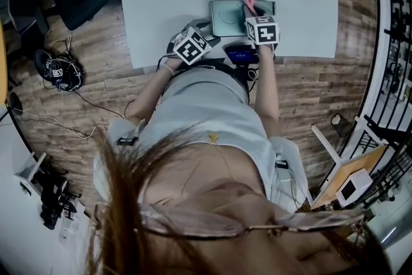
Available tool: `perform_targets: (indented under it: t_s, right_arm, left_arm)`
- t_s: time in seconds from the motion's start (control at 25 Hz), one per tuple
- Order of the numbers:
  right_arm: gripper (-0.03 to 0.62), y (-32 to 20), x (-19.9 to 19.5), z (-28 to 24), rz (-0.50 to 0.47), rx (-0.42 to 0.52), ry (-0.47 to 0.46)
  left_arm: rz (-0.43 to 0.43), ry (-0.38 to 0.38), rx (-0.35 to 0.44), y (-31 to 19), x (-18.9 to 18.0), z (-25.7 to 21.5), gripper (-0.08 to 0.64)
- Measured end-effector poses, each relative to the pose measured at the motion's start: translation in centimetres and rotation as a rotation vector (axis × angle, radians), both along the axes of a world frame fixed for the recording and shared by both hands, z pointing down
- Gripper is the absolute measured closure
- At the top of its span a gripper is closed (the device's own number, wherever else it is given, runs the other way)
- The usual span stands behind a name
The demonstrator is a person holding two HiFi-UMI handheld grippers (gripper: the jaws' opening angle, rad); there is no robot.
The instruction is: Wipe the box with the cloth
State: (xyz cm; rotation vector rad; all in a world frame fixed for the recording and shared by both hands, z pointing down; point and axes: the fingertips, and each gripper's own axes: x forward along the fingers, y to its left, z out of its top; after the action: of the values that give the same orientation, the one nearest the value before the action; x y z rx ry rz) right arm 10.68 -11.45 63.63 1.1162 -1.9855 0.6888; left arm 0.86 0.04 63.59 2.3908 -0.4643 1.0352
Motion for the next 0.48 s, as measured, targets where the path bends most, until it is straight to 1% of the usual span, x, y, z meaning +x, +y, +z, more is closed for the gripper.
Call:
perform_targets:
  t_s: [0.2,0.32,0.48]
  right_arm:
    - [0.554,0.2,-1.6,-0.4,-0.018,-0.020,-0.060]
    - [0.554,0.1,-2.3,-0.5,-0.033,-0.024,-0.068]
    - [0.554,0.1,-3.1,-0.5,-0.043,-0.037,-0.087]
  left_arm:
    - [0.021,-0.027,0.015,0.1,-0.1,0.1,0.278]
    - [0.027,-0.040,0.023,0.1,-0.1,0.2,0.276]
    - [0.020,-0.039,0.017,0.2,-0.2,0.3,0.276]
